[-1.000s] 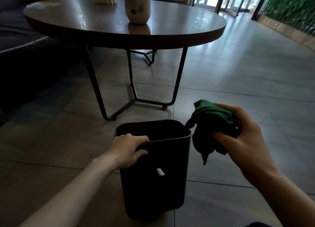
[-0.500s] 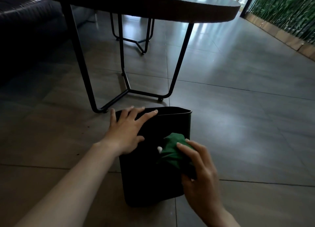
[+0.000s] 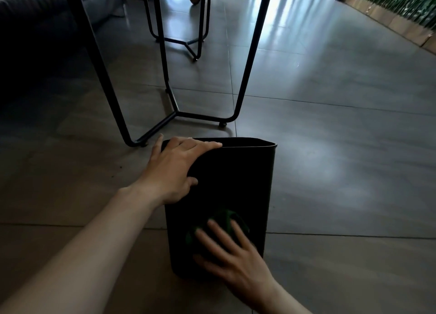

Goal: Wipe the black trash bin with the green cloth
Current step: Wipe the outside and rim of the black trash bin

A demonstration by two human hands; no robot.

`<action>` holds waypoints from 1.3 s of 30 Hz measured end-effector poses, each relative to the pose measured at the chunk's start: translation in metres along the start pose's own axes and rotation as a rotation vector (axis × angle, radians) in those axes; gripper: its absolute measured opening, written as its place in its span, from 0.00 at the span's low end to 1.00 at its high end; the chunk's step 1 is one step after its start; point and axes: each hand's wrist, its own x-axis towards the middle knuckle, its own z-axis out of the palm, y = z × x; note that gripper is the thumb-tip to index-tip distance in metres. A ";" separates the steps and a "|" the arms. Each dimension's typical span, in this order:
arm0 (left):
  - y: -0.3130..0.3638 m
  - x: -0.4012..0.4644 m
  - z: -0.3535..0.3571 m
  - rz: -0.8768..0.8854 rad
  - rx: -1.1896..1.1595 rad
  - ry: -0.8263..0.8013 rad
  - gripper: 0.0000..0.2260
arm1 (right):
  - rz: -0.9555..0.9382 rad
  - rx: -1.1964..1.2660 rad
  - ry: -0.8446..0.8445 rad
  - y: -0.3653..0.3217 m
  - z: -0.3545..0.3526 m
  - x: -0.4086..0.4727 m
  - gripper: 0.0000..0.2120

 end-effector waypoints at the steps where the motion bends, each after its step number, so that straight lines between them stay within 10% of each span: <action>1: 0.000 0.000 0.000 -0.003 -0.006 0.004 0.42 | -0.074 -0.023 -0.043 0.001 0.002 -0.011 0.20; 12: 0.002 0.004 -0.005 -0.028 -0.041 -0.016 0.41 | 0.613 0.237 0.456 0.111 -0.054 0.071 0.20; 21: -0.005 0.007 -0.003 0.006 -0.092 -0.031 0.44 | -0.207 -0.019 -0.037 0.008 0.019 -0.040 0.13; 30: -0.003 0.011 -0.005 0.002 -0.100 -0.040 0.43 | 0.693 0.257 0.418 0.105 -0.052 0.068 0.20; 39: -0.005 0.008 -0.001 0.025 -0.082 -0.025 0.44 | -0.124 0.038 -0.051 0.014 0.008 -0.026 0.21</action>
